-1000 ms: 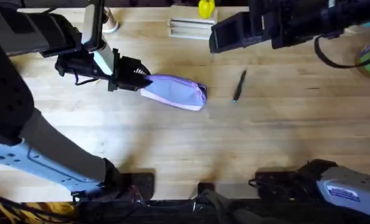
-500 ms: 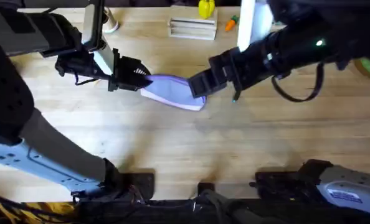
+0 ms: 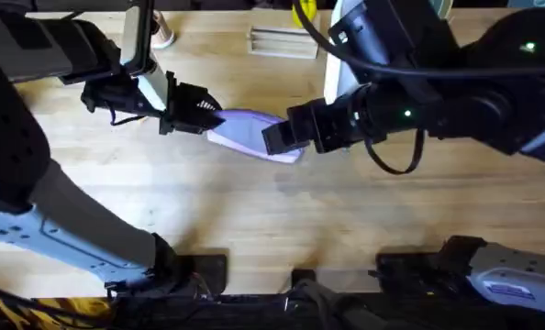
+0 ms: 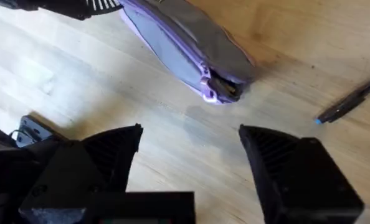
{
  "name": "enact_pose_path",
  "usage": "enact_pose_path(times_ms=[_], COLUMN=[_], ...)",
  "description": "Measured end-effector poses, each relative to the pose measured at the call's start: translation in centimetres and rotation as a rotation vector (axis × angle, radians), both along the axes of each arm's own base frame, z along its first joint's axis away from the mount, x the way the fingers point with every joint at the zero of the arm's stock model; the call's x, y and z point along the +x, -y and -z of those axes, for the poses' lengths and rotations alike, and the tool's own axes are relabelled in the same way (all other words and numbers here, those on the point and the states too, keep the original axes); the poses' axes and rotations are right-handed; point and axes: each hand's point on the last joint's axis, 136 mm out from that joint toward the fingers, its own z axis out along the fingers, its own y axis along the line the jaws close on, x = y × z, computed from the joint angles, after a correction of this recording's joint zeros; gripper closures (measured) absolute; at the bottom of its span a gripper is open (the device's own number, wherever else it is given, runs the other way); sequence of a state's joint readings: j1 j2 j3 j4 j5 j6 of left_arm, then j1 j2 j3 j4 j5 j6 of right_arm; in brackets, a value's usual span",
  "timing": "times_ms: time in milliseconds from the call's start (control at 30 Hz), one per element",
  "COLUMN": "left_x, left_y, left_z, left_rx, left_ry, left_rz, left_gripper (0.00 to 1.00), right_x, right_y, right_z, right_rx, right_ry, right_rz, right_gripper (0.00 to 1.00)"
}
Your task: Unzip the bag, pick up the pens from the table one at a time and place them inside, then zip the bag closed.
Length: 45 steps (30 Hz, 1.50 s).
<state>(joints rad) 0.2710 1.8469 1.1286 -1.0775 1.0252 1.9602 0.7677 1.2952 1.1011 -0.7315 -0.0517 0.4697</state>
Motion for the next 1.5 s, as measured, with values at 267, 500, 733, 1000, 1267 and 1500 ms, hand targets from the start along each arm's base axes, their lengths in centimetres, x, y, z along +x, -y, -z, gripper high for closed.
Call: enact_pose_path(times_ms=[267, 500, 733, 1000, 1267, 1500], left_x=[0.0, 0.0, 0.0, 0.0, 0.0, 0.1], left_y=[0.0, 0.0, 0.0, 0.0, 0.0, 0.0], left_z=[0.0, 0.0, 0.0, 0.0, 0.0, 0.0], left_rx=[0.0, 0.0, 0.0, 0.0, 0.0, -0.001], left_ry=[0.0, 0.0, 0.001, 0.001, 0.001, 0.006], left_rz=[0.0, 0.0, 0.0, 0.0, 0.0, 0.0], left_gripper=[0.959, 0.959, 0.959, 0.959, 0.959, 0.959], right_x=[-0.3, 0.4, 0.8, 1.6, 2.9, 3.9], right_y=[-0.7, -1.3, -1.8, -2.5, -2.9, -2.3], right_z=[2.6, 3.5, 3.7, 4.0, 5.9, 5.9], right_rx=[-0.05, -0.054, -0.039, -0.023, -0.048, -0.035], right_ry=[-0.066, -0.069, -0.068, -0.056, -0.062, -0.058], right_rz=[0.004, 0.008, 0.024, 0.031, 0.053, 0.084], right_gripper=[0.048, 0.045, 0.233, 0.29, 0.365, 0.423])
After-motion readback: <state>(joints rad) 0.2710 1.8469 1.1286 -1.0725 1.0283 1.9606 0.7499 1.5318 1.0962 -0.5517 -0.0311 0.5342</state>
